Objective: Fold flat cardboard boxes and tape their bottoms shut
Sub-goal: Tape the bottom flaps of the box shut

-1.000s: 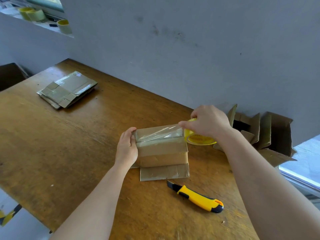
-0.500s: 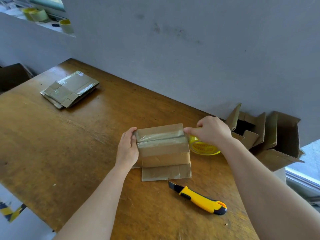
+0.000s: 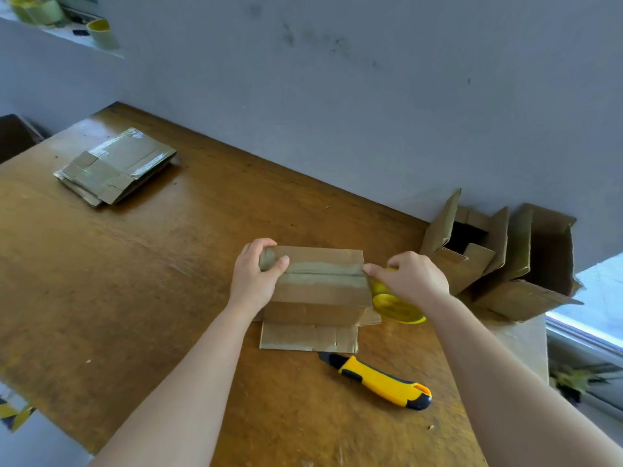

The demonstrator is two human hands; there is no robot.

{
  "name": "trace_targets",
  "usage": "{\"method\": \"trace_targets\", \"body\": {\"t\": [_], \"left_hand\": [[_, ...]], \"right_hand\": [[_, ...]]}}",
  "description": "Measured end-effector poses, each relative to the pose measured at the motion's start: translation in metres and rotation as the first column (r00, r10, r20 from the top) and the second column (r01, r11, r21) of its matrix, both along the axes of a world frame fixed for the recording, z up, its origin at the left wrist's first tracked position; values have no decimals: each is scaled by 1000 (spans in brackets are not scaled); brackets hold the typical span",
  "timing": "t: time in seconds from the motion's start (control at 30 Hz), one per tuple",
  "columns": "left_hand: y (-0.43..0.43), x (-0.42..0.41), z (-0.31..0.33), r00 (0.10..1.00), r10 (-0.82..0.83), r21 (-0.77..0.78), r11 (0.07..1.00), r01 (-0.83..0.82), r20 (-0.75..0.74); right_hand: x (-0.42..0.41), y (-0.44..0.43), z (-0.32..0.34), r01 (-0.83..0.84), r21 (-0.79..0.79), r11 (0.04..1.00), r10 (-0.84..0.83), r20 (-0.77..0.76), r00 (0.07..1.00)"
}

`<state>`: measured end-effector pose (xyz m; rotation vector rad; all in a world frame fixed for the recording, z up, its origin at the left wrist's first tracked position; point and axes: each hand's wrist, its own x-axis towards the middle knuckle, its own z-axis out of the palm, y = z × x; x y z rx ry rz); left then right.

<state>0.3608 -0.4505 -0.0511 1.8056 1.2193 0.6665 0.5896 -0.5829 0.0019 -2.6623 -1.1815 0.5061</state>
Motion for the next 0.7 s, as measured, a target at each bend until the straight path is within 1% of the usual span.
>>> {"method": "trace_targets", "body": {"t": [0.13, 0.23, 0.3, 0.33, 0.37, 0.4, 0.43, 0.47, 0.5, 0.53, 0.57, 0.63, 0.7], "left_hand": [[6, -5, 3, 996, -86, -7, 996, 86, -19], [14, -9, 7, 987, -156, -35, 987, 155, -37], [15, -9, 11, 979, -176, -28, 984, 174, -104], [14, -9, 13, 968, -178, -7, 984, 180, -176], [12, -8, 15, 943, -156, 58, 982, 181, -295], [8, -8, 18, 895, -82, 177, 968, 176, -439], [0, -5, 22, 830, 30, 313, 933, 176, -556], [-11, 0, 26, 778, 114, 407, 893, 193, -618], [-27, 8, 29, 760, 124, 441, 868, 228, -638], [-45, 18, 29, 767, 68, 433, 856, 284, -638], [-66, 28, 25, 770, -26, 405, 839, 364, -638], [-99, 44, 15, 732, -197, 365, 764, 532, -653], [-106, 47, 14, 688, -283, 354, 693, 629, -668]], "right_hand": [[5, -2, 0, 4, -63, 998, -14, -151, 988], [3, -4, -3, -5, -62, 998, -11, -252, 968], [-1, -8, -7, 14, -34, 999, -22, -252, 967], [-3, -9, -9, 26, -20, 999, -31, -250, 968], [-5, -10, -10, 37, -10, 999, -39, -254, 967], [-6, -11, -10, 46, -4, 999, -45, -263, 964], [-7, -11, -9, 50, -1, 999, -48, -274, 960], [-7, -11, -8, 51, -1, 999, -49, -284, 958], [-8, -11, -8, 51, -2, 999, -50, -290, 956], [-9, -11, -8, 53, -3, 999, -52, -291, 955], [-10, -11, -8, 55, -3, 998, -53, -286, 957], [-12, -12, -8, 62, 2, 998, -59, -269, 961], [-14, -11, -7, 75, 3, 997, -72, -248, 966]]}}
